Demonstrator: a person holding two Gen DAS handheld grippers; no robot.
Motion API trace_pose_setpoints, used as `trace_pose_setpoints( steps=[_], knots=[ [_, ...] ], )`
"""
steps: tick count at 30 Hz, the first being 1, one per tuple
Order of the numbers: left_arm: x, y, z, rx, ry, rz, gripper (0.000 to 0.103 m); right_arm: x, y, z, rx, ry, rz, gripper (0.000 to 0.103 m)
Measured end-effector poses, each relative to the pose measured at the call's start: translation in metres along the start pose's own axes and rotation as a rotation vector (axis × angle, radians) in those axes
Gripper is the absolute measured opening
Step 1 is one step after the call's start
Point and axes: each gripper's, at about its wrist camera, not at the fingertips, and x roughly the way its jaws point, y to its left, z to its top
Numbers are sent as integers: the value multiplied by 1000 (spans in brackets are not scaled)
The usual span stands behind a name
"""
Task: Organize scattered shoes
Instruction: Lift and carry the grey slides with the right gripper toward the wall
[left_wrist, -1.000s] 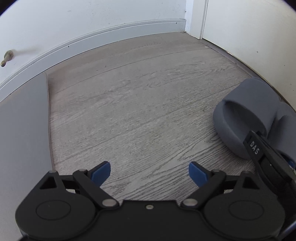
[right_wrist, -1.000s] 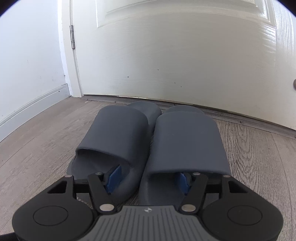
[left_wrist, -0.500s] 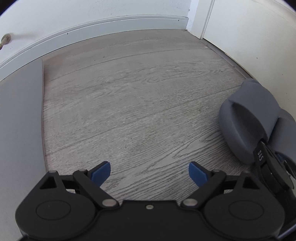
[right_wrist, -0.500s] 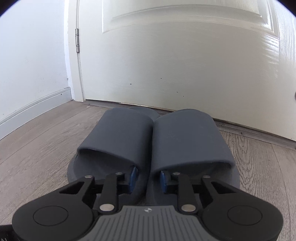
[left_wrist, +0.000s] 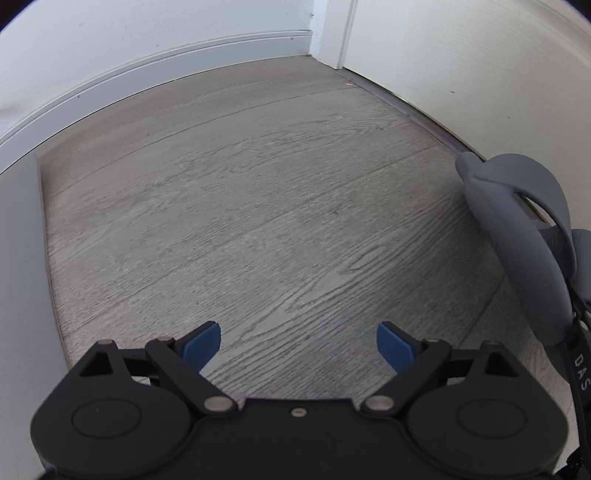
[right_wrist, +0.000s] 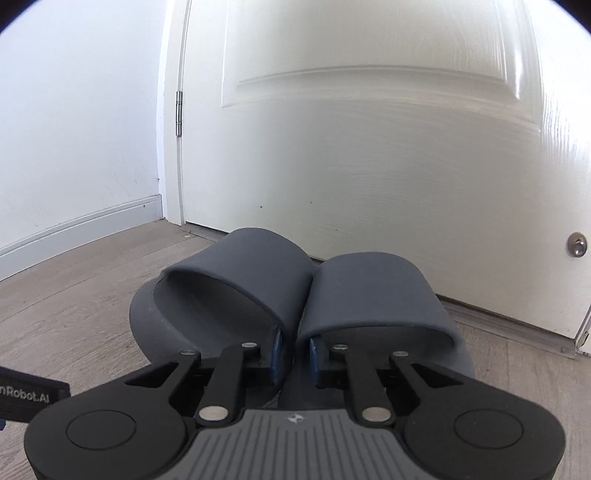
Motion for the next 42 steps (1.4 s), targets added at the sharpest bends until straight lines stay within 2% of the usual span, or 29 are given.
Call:
trace_pose_setpoints(
  steps=[5, 8, 11, 15, 21, 24, 26, 30, 34, 37, 42],
  knots=[
    [-8, -26, -4, 100, -7, -20, 92, -33, -30, 6, 6, 7, -11, 17],
    [-17, -41, -8, 166, -23, -16, 92, -53, -51, 5, 27, 27, -35, 17],
    [-33, -53, -15, 208, -32, -47, 92, -75, -74, 3, 49, 35, -75, 17],
    [-52, -76, -28, 272, -20, -145, 92, -108, -113, -4, 91, 61, -160, 17],
    [-98, -112, -48, 410, -91, -217, 92, -166, -164, -14, 143, 72, -301, 17],
    [-117, -116, -61, 431, -100, -256, 92, -210, -190, -20, 171, 57, -402, 12],
    [-131, -121, -81, 459, -96, -310, 92, -240, -205, -23, 174, 36, -435, 12],
    [-136, -122, -93, 460, -86, -333, 92, -273, -225, -43, 160, 81, -467, 12],
    [-140, -122, -103, 457, -76, -351, 93, -283, -237, -69, 179, 124, -481, 12],
    [-143, -122, -111, 455, -68, -365, 93, -279, -227, -86, 108, 124, -469, 12],
    [-139, -119, -114, 421, -25, -376, 93, -248, -206, -89, 45, 112, -381, 12]
  ],
)
